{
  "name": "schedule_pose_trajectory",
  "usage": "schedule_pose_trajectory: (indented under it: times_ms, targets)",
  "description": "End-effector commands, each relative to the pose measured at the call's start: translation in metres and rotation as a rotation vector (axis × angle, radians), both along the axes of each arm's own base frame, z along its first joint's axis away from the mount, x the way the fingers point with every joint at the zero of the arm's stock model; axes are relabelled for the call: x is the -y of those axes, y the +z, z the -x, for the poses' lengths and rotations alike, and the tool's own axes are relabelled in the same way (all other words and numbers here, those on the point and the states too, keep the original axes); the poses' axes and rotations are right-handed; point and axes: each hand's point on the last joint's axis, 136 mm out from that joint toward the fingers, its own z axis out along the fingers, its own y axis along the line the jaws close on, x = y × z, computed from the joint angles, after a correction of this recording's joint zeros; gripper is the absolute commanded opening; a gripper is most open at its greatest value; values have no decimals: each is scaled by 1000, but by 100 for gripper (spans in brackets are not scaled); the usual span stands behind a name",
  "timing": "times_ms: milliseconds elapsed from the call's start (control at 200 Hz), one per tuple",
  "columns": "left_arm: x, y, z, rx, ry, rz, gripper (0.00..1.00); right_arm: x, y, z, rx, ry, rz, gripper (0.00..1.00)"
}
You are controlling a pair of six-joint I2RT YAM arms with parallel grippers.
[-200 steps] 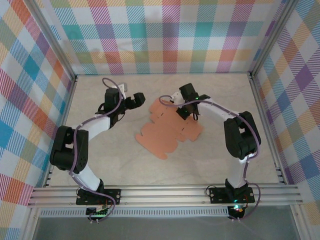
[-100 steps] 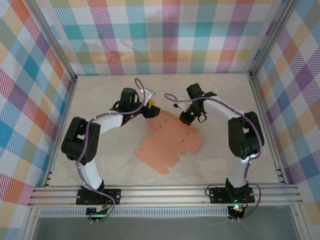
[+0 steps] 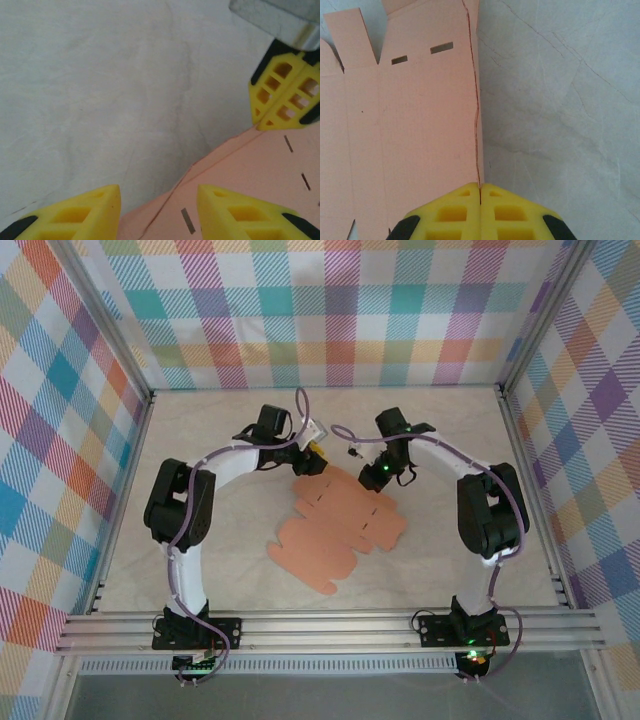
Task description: Fold the paper box
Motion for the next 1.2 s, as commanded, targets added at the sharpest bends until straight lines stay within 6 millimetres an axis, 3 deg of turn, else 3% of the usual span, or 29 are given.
schedule_pose_trajectory:
  times_ms: [0, 240, 480, 705, 770, 1195]
  targets:
    - [8, -5, 20, -64, -94, 9, 44, -4, 14, -4, 13, 15, -38, 0]
    - [19, -2, 25, -102, -130, 55, 28, -1, 12, -11, 17, -20, -19, 0]
    - [27, -3, 28, -184, -134, 93, 24, 2, 11, -15, 20, -53, -5, 0]
    - [27, -28, 12, -70, 66, -58, 23, 9, 10, -29, 81, -148, 37, 0]
    - [26, -32, 9, -19, 118, -81, 16, 11, 10, -32, 94, -164, 40, 0]
    - [30, -25, -6, 20, 319, -17, 10, 12, 10, -38, 110, -259, 44, 0]
